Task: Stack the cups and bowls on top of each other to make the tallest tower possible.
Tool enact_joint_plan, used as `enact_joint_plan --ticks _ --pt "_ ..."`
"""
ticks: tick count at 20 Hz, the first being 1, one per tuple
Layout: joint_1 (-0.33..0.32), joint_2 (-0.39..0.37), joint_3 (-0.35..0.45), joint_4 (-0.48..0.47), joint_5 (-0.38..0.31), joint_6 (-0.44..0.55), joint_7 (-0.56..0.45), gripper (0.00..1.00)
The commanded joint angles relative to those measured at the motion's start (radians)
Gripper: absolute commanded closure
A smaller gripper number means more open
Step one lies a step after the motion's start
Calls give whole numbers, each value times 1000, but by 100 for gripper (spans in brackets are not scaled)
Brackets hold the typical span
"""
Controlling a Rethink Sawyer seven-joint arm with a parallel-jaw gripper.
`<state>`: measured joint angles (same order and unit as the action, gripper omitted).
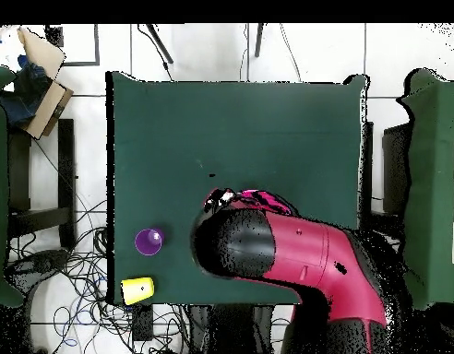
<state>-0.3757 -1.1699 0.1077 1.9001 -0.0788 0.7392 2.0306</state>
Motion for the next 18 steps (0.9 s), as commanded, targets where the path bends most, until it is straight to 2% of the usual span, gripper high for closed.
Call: enact_joint_plan --ticks 1,8,18 --pt "-21 30 101 169 -51 -85 -159 100" --pt "-38 11 116 209 -58 -98 -148 100" --pt "-68 29 133 284 -96 -201 -115 100"
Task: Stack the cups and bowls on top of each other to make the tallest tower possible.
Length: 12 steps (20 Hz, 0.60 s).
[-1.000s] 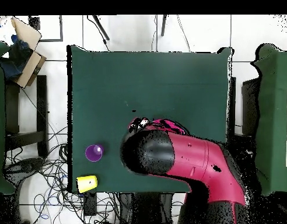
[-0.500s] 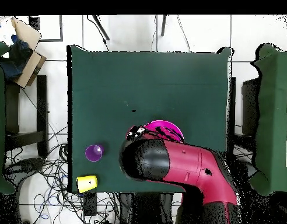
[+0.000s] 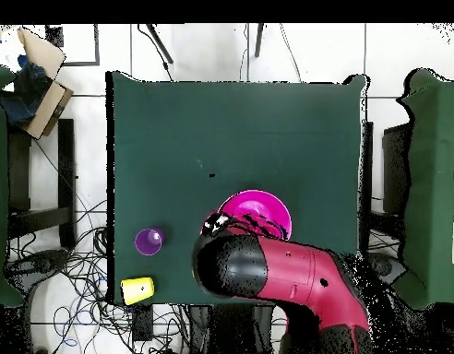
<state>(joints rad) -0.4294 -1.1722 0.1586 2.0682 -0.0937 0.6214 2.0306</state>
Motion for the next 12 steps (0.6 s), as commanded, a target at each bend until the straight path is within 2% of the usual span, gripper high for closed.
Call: enact_joint_plan --ticks 1,6,12 --pt "-16 33 81 127 -88 -98 -110 100" --pt "-17 46 76 146 -110 -137 -87 100" --pt "-22 101 73 150 -146 -200 -58 100"
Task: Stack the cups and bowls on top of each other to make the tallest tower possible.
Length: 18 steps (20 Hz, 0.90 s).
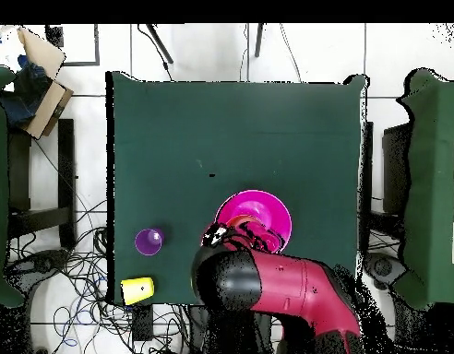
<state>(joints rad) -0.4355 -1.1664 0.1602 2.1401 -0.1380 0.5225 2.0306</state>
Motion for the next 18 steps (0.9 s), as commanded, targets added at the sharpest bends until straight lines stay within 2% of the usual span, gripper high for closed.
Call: enact_joint_plan --ticks 1,7,18 --pt "-12 103 67 80 -110 -114 -49 100" --pt "-1 153 49 86 -154 -183 -10 100" --pt "11 170 40 94 -169 -211 22 100"
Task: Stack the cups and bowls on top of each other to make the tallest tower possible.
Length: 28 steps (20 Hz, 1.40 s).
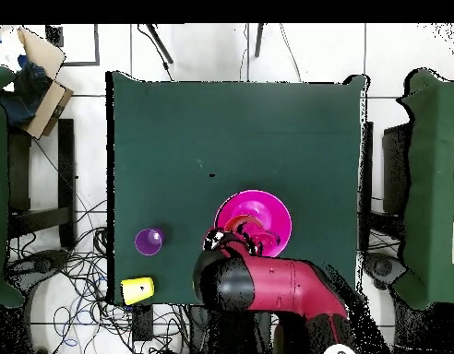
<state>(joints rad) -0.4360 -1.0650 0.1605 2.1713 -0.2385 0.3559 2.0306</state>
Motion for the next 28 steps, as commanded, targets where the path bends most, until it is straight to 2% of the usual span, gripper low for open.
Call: enact_joint_plan --ticks 1,10,28 --pt "13 69 39 65 -69 -47 25 100" --pt "26 96 23 68 -78 -80 44 100" --pt "40 101 0 84 -80 -107 54 100"
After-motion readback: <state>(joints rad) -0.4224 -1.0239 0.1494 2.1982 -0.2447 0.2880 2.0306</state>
